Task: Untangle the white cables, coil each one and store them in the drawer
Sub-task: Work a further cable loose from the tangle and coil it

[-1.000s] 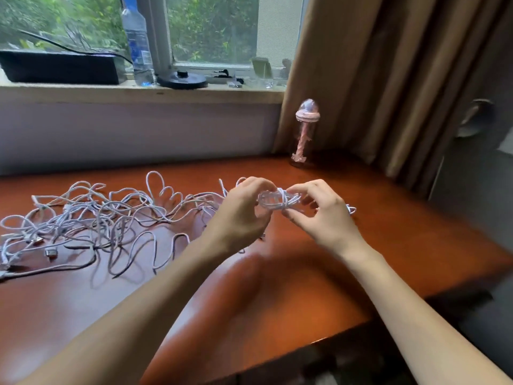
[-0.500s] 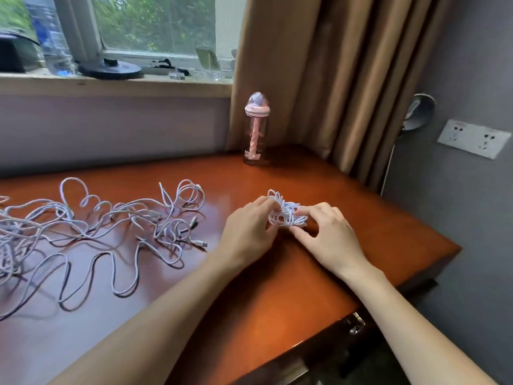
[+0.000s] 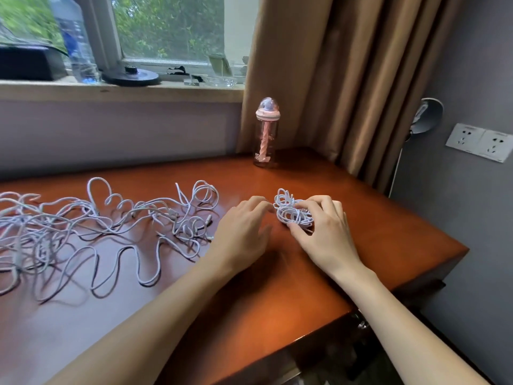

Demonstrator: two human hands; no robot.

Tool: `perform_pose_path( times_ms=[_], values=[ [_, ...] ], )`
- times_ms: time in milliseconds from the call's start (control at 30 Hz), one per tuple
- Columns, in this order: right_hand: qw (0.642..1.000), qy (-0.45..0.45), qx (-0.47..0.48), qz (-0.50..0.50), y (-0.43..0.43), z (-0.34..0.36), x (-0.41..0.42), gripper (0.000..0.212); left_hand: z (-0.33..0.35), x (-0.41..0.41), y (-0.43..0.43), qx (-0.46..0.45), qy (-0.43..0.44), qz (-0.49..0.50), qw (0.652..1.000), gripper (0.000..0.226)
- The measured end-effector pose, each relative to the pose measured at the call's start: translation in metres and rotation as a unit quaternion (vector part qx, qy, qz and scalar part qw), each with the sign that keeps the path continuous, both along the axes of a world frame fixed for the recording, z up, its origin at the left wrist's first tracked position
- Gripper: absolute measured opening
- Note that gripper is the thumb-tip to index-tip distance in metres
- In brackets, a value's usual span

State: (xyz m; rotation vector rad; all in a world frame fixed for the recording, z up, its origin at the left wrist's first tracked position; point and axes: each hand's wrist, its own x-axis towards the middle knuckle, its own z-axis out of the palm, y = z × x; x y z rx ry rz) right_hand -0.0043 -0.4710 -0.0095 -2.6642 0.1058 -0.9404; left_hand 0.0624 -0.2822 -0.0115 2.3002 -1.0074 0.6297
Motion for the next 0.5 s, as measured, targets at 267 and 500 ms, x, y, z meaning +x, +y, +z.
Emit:
perform_pose_path(
  times_ms=[267, 500],
  values=[
    [0.995, 0.026, 0.004, 0.097, 0.073, 0.009, 0.009, 0.028, 0.012, -0.013, 0.079, 0.026, -0.054, 0.066, 0.996, 0.028],
    [0.983, 0.037, -0.019, 0.177, 0.152, 0.011, 0.025, 0.030, 0.013, -0.016, 0.152, 0.029, -0.066, 0.135, 0.988, 0.029]
  ],
)
